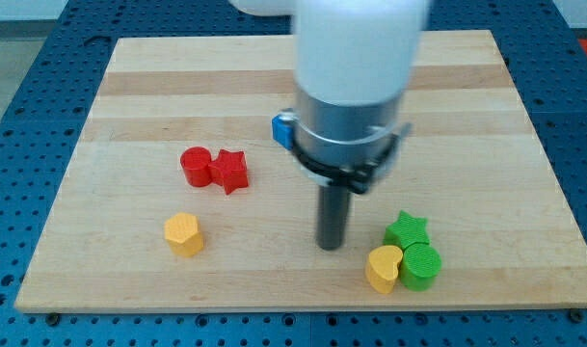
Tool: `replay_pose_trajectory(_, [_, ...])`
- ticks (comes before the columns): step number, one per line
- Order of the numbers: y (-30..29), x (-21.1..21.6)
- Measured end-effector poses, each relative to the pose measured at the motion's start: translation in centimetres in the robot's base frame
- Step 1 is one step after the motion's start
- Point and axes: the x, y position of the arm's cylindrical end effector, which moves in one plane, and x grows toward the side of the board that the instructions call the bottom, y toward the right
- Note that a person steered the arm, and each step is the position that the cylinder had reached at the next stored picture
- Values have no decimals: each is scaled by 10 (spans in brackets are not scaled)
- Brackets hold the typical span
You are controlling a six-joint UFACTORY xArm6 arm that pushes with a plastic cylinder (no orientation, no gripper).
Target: Push yellow hexagon diagonally below red star
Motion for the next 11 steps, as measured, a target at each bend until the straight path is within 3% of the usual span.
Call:
replay_pose_trajectory(1, [-45, -40])
replay_pose_trajectory(5, [-229, -40])
replay_pose_trajectory(6, [-224, -10])
replay_pose_trajectory(8, [-84, -19])
replay_pose_trajectory(11, [-183, -13])
